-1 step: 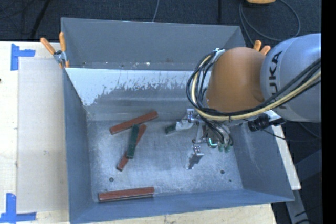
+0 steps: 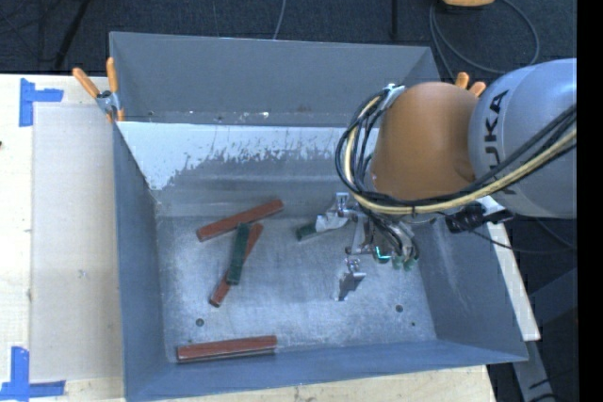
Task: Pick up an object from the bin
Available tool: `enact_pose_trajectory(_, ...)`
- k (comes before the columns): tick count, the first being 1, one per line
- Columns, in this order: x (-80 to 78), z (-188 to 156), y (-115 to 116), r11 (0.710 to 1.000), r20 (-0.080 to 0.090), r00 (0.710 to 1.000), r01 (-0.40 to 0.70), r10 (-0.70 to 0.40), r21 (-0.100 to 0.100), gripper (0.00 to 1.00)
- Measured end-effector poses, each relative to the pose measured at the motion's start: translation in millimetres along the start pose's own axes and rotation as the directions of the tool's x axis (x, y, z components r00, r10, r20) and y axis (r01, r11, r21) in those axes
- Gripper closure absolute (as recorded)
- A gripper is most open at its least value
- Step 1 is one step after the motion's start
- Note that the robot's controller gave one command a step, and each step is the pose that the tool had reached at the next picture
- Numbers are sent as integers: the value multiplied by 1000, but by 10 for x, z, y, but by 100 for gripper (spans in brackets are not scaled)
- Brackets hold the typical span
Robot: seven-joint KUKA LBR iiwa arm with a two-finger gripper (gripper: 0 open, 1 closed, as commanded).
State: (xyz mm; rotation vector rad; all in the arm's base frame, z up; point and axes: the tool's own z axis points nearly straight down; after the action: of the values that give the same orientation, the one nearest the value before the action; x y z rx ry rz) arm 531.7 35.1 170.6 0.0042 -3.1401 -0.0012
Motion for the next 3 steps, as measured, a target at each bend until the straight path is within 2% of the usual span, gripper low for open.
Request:
enact_pose_trajectory(1,-568,266,115,1000,7,1000,-25,25,0,0)
enact_pose_trajectory(2,-610,288,125,1000,8,1000,-27,27,-1,0)
enact_pose_trajectory(3,-628,894,-300,996,-1,996,94,-94,4,0)
